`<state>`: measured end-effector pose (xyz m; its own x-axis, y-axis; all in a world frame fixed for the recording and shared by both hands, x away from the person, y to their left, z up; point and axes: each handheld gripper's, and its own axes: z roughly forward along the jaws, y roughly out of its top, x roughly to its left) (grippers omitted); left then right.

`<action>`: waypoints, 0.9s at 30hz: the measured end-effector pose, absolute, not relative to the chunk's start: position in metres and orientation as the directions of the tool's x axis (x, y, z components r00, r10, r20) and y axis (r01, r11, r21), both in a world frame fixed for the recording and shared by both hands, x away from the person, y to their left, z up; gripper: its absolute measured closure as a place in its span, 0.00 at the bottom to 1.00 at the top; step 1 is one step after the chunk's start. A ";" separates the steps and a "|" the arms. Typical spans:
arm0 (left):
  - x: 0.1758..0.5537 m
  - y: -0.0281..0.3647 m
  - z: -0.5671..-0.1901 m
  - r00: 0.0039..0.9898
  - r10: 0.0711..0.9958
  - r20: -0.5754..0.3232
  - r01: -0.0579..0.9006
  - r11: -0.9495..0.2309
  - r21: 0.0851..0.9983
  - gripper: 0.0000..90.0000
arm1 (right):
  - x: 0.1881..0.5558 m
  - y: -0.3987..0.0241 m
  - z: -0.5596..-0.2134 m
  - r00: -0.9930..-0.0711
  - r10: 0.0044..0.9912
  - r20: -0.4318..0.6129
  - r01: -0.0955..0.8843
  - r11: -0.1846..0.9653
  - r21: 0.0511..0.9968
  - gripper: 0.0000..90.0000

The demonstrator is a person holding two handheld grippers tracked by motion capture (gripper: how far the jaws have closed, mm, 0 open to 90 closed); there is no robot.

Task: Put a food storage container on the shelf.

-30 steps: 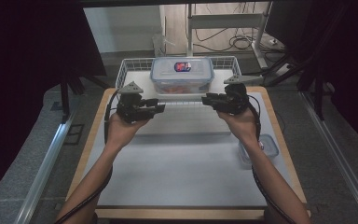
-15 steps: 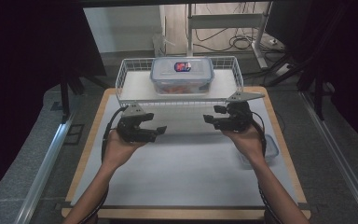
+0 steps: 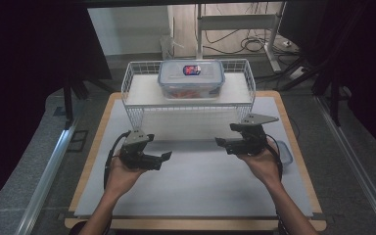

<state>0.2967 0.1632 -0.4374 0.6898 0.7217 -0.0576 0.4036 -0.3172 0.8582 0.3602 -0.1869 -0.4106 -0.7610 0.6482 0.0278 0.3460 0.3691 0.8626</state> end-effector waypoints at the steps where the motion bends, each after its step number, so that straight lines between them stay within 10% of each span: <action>1: 0.293 0.164 -0.439 0.690 0.721 -0.058 0.400 -0.312 0.862 0.12 | 0.358 -0.187 -0.414 -0.762 0.647 0.028 0.348 0.372 0.861 0.23; 27: 0.240 0.180 -0.508 0.627 0.773 0.092 0.378 -0.406 0.832 0.03 | 0.316 -0.185 -0.477 -0.772 0.633 0.048 0.406 0.434 0.804 0.04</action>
